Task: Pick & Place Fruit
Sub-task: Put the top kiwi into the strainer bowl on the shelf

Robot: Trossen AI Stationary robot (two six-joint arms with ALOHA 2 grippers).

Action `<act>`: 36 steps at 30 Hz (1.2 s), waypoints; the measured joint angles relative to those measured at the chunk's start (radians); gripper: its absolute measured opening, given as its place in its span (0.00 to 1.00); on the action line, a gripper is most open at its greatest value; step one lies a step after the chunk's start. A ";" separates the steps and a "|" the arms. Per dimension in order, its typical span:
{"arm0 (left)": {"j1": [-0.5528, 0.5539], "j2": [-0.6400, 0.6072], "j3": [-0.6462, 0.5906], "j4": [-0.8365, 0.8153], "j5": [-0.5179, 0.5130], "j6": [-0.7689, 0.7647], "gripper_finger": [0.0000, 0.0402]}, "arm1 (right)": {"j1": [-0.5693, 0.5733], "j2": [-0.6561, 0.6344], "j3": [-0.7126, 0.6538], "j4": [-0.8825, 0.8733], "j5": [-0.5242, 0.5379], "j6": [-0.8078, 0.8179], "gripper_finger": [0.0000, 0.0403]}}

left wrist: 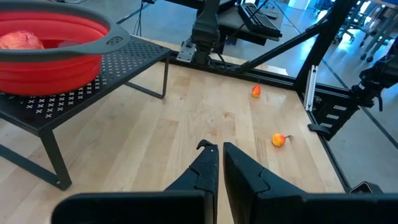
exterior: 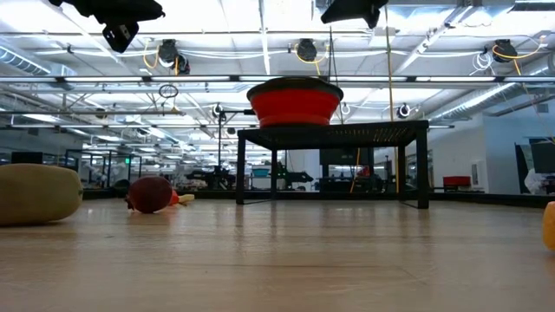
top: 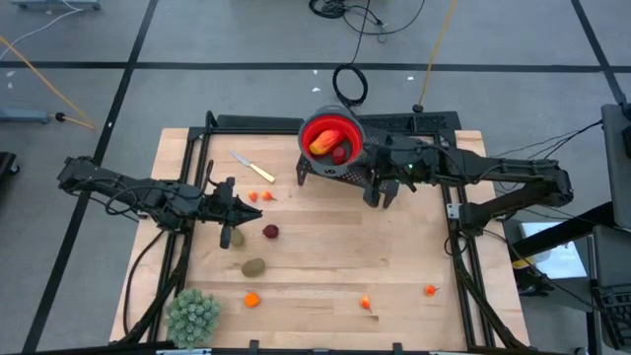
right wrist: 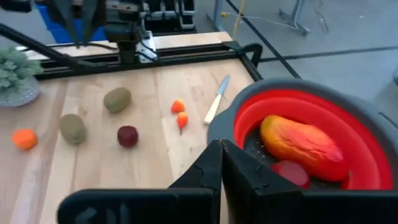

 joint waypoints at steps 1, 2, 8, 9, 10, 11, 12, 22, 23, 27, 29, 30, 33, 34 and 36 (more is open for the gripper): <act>0.000 0.000 0.000 0.000 0.000 0.000 0.05 | 0.006 -0.009 -0.021 0.017 0.000 0.001 0.00; 0.000 0.000 0.000 0.000 0.000 0.000 0.05 | 0.011 -0.023 -0.045 0.041 0.000 0.004 0.00; 0.000 0.000 0.000 0.001 0.000 0.000 0.05 | 0.033 -0.154 -0.211 0.130 -0.004 0.028 0.00; 0.000 0.000 0.000 0.001 0.000 0.001 0.05 | 0.033 -0.180 -0.238 0.134 -0.006 0.029 0.00; 0.000 0.000 0.000 0.001 -0.002 0.001 0.05 | 0.033 -0.204 -0.261 0.135 -0.009 0.030 0.00; 0.000 0.000 0.000 0.001 -0.004 0.001 0.05 | 0.033 -0.230 -0.284 0.136 -0.016 0.031 0.00; 0.000 0.000 0.000 0.001 -0.006 0.001 0.05 | 0.033 -0.255 -0.307 0.137 -0.031 0.034 0.00; 0.000 0.000 0.000 0.005 -0.008 0.006 0.05 | 0.032 -0.518 -0.500 0.136 -0.230 0.070 0.00; 0.000 0.000 0.000 0.005 -0.008 0.006 0.05 | 0.032 -0.542 -0.517 0.137 -0.249 0.081 0.00; 0.000 0.000 0.000 0.013 -0.008 0.006 0.05 | 0.032 -0.634 -0.579 0.137 -0.268 0.109 0.00; 0.000 0.000 0.000 0.022 -0.021 0.000 0.05 | 0.032 -0.671 -0.612 0.154 -0.265 0.112 0.00; 0.000 0.000 0.000 0.025 -0.029 -0.009 0.05 | 0.032 -0.691 -0.629 0.167 -0.264 0.111 0.00; 0.000 0.000 0.000 0.029 -0.052 -0.052 0.05 | 0.032 -0.748 -0.674 0.195 -0.261 0.110 0.00; 0.000 0.000 0.000 0.029 -0.057 -0.067 0.05 | 0.032 -0.766 -0.689 0.203 -0.261 0.110 0.00; 0.000 0.000 0.000 0.029 -0.061 -0.102 0.05 | 0.032 -0.800 -0.720 0.222 -0.261 0.110 0.00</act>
